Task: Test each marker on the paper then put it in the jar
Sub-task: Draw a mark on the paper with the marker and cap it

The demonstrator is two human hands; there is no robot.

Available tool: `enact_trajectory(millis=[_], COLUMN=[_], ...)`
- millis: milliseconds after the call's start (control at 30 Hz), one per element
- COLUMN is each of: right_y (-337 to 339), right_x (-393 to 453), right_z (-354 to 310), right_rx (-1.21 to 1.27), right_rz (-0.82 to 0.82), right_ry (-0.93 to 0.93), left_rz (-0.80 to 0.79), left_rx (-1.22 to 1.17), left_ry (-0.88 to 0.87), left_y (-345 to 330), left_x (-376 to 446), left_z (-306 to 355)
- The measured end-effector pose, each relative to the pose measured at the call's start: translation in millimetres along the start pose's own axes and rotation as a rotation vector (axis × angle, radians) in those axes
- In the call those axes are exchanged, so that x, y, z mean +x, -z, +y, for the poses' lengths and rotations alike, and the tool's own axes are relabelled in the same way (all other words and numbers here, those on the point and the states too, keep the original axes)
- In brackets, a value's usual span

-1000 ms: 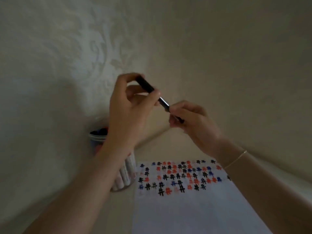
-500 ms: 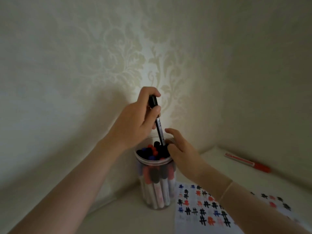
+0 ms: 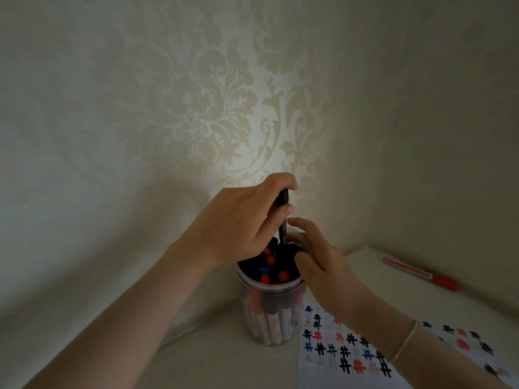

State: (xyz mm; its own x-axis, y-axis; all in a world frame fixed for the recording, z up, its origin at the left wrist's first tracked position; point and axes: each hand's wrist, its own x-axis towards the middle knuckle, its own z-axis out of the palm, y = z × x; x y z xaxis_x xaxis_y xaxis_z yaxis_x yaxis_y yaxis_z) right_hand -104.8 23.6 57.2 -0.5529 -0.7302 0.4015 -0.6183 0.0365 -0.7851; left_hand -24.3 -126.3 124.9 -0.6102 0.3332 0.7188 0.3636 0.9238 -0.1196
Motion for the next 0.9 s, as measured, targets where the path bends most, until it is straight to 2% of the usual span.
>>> enact_trajectory(millis=[133, 267, 433, 633, 767, 900], right_y=[6.6, 12.8, 17.5, 16.9, 17.8, 16.6], right_x=[2.3, 1.8, 1.6, 6.0, 8.9, 9.1], right_z=[4.5, 1.2, -3.3, -11.0, -15.8, -15.1], right_rx=[0.040, 0.109, -0.094, -0.387, -0.505, -0.415], right_rz=[0.038, -0.029, -0.075, -0.125, -0.172, -0.179], right_ry=[-0.025, -0.003, 0.099, 0.199, 0.267, 0.274], left_rz=[-0.083, -0.026, 0.158, 0.207, 0.343, 0.344], left_rx=[0.072, 0.072, -0.038, -0.002, -0.051, -0.099], left_ry=[0.001, 0.016, 0.015, -0.062, -0.057, -0.055], left_y=[6.0, 7.6, 5.0, 0.3, -3.7, -7.4], left_x=[5.2, 6.3, 1.5, 0.4, -2.5, -6.0], left_z=[3.5, 1.1, -0.1, 1.4, 0.5, 0.1])
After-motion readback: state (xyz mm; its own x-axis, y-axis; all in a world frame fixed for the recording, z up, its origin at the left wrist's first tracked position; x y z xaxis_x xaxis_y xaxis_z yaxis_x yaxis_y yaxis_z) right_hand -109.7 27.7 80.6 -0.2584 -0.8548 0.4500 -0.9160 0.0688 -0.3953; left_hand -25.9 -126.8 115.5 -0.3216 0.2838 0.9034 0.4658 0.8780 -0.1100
